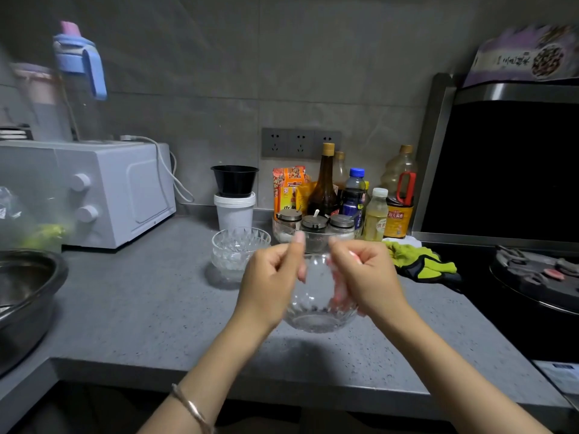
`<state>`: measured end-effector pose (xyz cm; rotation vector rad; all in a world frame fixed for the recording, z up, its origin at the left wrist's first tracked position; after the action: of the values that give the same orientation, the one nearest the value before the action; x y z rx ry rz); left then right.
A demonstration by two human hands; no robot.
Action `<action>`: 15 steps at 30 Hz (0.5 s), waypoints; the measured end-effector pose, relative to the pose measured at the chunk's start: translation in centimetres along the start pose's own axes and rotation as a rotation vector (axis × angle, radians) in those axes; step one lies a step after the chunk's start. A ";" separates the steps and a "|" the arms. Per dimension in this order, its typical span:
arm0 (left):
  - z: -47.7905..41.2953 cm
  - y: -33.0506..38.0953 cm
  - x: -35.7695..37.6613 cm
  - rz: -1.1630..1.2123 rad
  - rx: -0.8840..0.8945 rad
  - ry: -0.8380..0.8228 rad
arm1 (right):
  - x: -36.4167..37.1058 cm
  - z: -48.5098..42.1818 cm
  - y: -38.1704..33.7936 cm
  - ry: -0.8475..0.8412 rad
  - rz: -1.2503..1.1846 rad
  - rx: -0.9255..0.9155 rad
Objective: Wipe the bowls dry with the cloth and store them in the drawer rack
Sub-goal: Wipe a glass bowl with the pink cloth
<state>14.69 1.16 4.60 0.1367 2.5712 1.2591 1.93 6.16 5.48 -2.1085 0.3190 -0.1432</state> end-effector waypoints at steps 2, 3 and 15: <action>0.2 0.9 0.3 -0.086 0.081 0.016 | 0.7 0.1 -0.2 -0.025 0.020 -0.015; 0.2 1.1 0.2 -0.070 0.090 0.045 | 0.9 0.2 -0.4 -0.023 0.007 -0.022; -0.1 -1.1 -1.0 0.267 -0.198 0.089 | -1.0 0.0 0.1 0.114 -0.096 0.093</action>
<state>15.63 0.18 4.00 0.4033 2.5462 1.6416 0.92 6.43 5.44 -2.0281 0.2730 -0.3295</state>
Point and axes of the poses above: each hand's wrist, its own z-axis away from the middle knuckle, its own x-axis out of the palm, y = z × x, the point moved 7 cm from there along -z, towards the middle knuckle, and after that the axes turned 3 degrees about -z, right-handed, at the moved point
